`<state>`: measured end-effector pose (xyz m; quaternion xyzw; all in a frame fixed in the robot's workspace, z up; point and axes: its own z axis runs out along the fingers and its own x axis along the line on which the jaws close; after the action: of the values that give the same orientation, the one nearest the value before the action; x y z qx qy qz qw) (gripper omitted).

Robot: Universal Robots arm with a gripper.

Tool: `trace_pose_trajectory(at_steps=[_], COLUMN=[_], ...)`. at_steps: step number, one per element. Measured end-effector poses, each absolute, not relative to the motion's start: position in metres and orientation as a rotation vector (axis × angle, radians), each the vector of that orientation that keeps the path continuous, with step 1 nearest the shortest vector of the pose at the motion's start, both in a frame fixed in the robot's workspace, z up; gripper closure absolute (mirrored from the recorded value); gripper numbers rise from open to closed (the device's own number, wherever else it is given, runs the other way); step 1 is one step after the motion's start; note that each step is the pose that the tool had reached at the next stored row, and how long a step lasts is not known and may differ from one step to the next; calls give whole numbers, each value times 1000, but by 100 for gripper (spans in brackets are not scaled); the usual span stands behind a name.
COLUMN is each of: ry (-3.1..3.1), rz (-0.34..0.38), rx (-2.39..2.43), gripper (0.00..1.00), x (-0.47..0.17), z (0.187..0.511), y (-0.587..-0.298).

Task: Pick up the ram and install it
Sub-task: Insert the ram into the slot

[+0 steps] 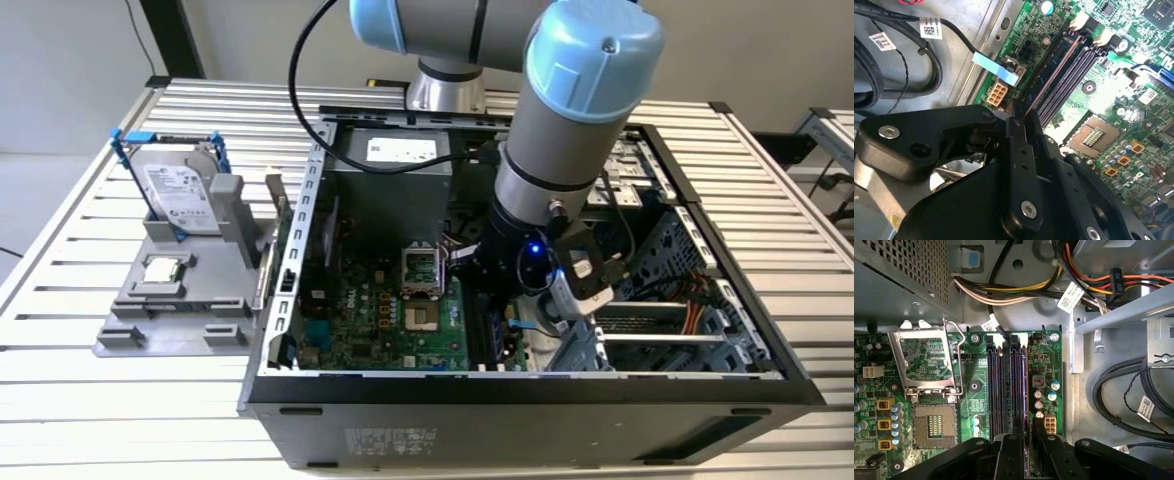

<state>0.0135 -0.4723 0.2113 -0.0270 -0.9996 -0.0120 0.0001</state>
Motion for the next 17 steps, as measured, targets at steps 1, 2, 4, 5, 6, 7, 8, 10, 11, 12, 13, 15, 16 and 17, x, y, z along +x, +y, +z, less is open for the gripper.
trace_pose_trajectory(at_steps=[1,2,4,5,6,7,8,10,11,12,13,15,16,17], ry=[-3140,-3140,-3139,-3139,-3139,-3139,-3138,-3138,-3137,-3137,-3136,-3136,-3135,-3134], rz=[-37,-37,-37,-37,-37,-37,-37,-37,-36,-37,-37,-36,-36,-36], rx=[-85,-85,-85,-85,-85,-85,-85,-85,-85,-85,-85,-85,-85,-85], gripper=[0,0,0,0,0,0,0,0,0,0,0,0,0,0], x=[13,13,13,13,13,13,13,13,13,13,13,13,13,13], z=[211,212,216,220,223,227,229,236,240,243,246,254,257,258], y=[-472,-472,-472,-472,-472,-472,-472,-472,-472,-472,-472,-472,-472,-472])
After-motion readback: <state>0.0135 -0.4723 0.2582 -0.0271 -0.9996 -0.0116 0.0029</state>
